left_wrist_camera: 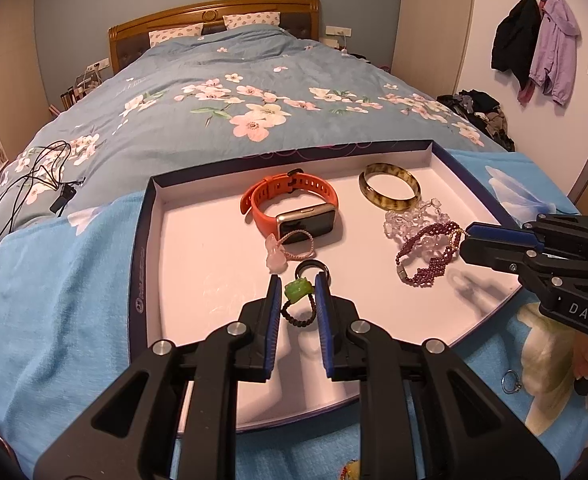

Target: Organize jewelry

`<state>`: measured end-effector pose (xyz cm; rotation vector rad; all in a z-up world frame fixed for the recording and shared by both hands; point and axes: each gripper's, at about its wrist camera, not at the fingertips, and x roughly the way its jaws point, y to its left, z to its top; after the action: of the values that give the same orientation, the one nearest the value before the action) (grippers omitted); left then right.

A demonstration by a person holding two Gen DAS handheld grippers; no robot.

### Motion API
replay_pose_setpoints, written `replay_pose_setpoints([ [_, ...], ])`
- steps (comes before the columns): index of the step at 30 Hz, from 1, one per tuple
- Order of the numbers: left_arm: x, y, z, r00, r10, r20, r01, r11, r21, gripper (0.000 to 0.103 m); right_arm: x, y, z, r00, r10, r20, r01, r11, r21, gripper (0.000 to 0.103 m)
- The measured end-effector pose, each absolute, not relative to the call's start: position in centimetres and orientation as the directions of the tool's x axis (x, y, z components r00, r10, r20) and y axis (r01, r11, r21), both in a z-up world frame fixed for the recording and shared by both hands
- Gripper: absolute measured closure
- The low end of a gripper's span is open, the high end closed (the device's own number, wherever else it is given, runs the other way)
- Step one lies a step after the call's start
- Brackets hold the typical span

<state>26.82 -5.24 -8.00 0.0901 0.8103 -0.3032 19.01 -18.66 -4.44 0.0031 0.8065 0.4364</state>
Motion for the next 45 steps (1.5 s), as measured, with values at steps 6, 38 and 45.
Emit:
replay_pose_setpoints([
  [6,27.1,-5.3,-8.4,0.64,-0.231,-0.733,0.3,0.953,-0.039,0.086,19.4,-18.3,-4.7,0.602,0.371,-0.707,-0.376,0.913,0.159,0.092],
  [38,26.9,-5.3,-8.9,0.647,-0.221,-0.73,0.288,0.957,-0.035,0.084,19.6,-18.8,-4.9,0.613,0.353,-0.707,-0.349,0.924,0.159,0.091],
  [45,25.8,-5.2,-7.6,0.665,-0.235,-0.709,0.297,0.954,-0.036,0.078,19.0,-19.9,-4.0,0.64,0.358,-0.68,-0.328,0.927,0.179,0.091],
])
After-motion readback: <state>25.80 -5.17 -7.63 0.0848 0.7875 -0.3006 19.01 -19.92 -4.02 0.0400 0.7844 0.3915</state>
